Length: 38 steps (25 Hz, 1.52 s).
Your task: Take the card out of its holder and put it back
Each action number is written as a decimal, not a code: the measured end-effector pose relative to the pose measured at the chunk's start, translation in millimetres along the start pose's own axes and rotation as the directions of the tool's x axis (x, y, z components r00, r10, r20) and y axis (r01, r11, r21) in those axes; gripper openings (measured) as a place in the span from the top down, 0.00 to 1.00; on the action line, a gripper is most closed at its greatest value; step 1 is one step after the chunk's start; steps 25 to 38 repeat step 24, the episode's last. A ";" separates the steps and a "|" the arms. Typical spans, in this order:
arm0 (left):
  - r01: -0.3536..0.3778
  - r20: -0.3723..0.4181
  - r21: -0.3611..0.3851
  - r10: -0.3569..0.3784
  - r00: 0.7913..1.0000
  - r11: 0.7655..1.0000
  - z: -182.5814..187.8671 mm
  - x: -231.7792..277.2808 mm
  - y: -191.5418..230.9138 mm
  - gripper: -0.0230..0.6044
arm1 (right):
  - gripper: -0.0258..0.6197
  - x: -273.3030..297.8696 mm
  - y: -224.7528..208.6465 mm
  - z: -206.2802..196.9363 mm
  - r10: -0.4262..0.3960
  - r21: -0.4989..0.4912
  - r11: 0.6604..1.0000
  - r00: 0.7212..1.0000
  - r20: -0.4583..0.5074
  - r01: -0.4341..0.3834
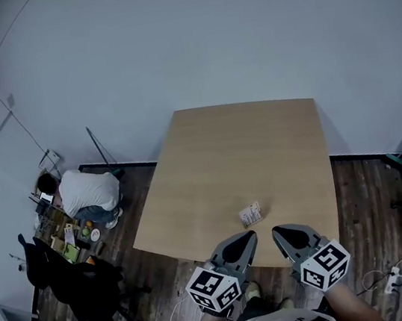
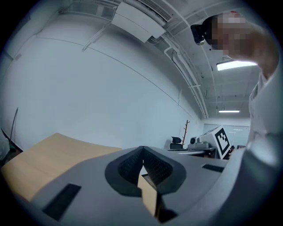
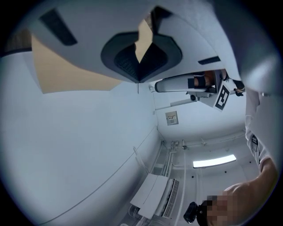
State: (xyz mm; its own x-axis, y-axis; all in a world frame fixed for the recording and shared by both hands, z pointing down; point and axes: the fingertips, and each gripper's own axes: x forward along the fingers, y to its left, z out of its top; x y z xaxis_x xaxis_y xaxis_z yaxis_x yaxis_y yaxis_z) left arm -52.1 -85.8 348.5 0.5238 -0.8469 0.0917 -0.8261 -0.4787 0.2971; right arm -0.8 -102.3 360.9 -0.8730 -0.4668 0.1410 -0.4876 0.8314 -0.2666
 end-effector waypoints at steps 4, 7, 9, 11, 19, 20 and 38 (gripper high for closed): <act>-0.022 0.015 0.008 0.022 1.000 1.000 2.2 -3.8 -5.9 0.94 | 0.94 -7.1 3.7 4.0 0.007 -0.001 1.000 1.000 0.012 -0.007; -0.037 0.016 0.007 0.037 0.999 0.999 1.6 -3.8 -8.1 0.94 | 0.94 -11.2 3.2 4.6 0.011 0.004 1.000 1.000 0.015 -0.011; -0.041 0.013 0.008 0.041 0.999 0.999 -0.4 -1.9 -9.6 0.94 | 0.94 -14.3 1.7 6.1 0.007 0.003 1.000 1.000 0.020 -0.007; -0.042 0.008 0.010 0.042 0.999 0.999 -2.7 -0.3 -11.1 0.94 | 0.94 -17.3 -0.2 6.9 -0.001 0.005 1.000 1.000 0.029 0.001; -0.046 0.004 0.008 0.046 0.999 0.999 -6.8 3.0 -15.2 0.94 | 0.94 -22.7 -5.1 5.1 -0.012 0.009 1.000 1.000 0.026 0.012; -0.047 0.006 0.008 0.047 0.999 0.999 -6.4 3.1 -14.6 0.94 | 0.94 -22.7 -5.5 5.3 -0.013 0.008 1.000 1.000 0.026 0.013; -0.051 0.012 0.010 0.051 0.999 0.999 -4.5 4.0 -12.2 0.94 | 0.94 -22.2 -7.6 7.1 -0.016 0.001 1.000 0.999 0.028 0.016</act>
